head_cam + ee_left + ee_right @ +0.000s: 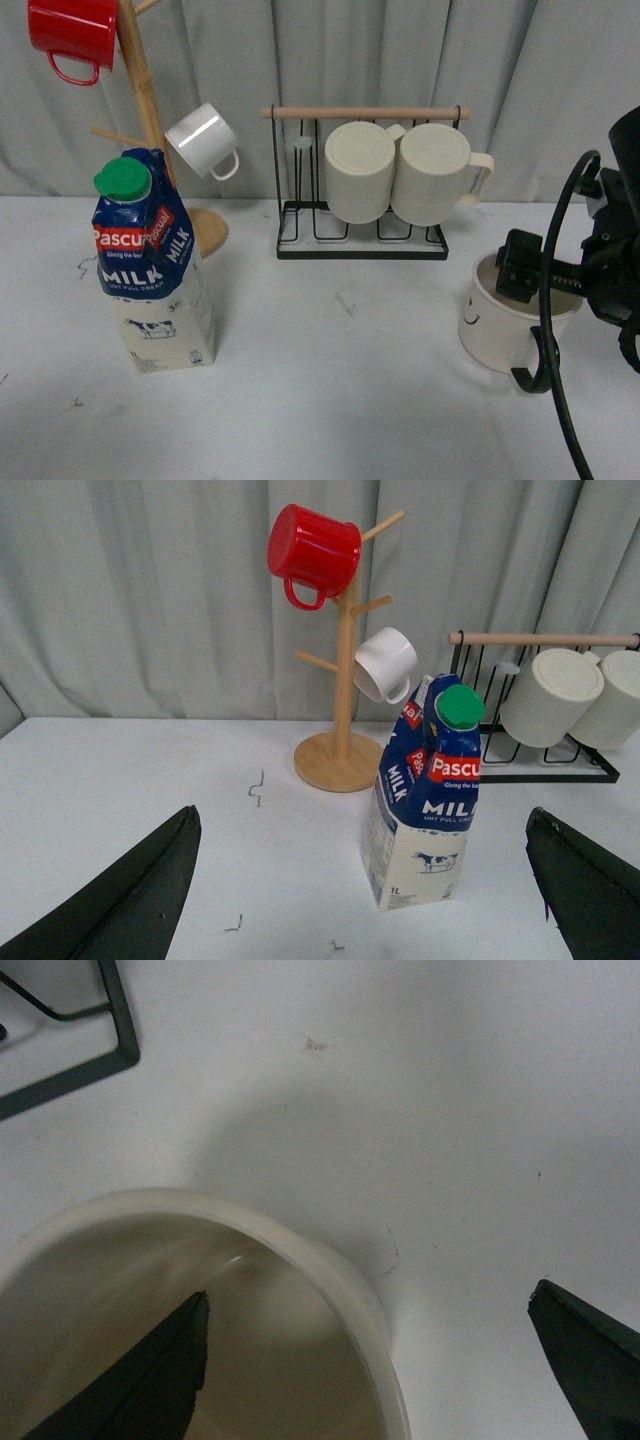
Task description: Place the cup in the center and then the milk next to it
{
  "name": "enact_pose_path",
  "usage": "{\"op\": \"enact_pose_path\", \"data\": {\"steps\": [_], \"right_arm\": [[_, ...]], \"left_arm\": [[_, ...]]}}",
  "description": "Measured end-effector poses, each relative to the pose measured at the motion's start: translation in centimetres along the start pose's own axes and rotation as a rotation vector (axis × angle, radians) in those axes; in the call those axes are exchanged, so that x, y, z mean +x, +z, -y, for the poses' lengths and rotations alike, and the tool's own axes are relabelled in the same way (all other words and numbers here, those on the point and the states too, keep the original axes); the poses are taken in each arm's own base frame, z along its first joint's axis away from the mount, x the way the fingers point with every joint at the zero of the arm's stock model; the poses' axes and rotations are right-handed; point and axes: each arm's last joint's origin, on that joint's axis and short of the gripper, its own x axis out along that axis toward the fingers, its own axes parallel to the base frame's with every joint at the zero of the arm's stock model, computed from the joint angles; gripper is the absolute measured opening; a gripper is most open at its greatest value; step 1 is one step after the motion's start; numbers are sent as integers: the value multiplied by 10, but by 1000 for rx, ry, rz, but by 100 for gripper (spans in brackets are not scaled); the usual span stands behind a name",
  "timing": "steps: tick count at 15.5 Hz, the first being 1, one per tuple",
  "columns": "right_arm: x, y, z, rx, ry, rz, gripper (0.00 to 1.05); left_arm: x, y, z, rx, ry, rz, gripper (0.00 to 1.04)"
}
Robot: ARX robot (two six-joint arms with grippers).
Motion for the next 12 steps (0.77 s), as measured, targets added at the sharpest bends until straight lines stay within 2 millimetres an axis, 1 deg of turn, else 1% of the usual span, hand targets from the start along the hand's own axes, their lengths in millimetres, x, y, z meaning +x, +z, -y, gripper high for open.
{"op": "enact_pose_path", "data": {"steps": [1,3,4,6,7,8,10,12], "right_arm": [[3,-2,1,0,-6,-10,86],[3,1,2,6,-4,4,60],[2,1,2,7,-2,8,46],[-9,7,1,10,17,33,18],[-15,10,0,6,27,49,10],[-22,14,-1,6,44,69,3],[-36,18,-10,-6,69,89,3],[-44,10,-30,-52,105,70,3]], "left_arm": [[0,0,0,0,0,0,98],[0,0,0,0,0,0,98],[0,0,0,0,0,0,98],[0,0,0,0,0,0,98],[0,0,0,0,0,0,98],[0,0,0,0,0,0,98],[0,0,0,0,0,0,98],[0,0,0,0,0,0,98]]}}
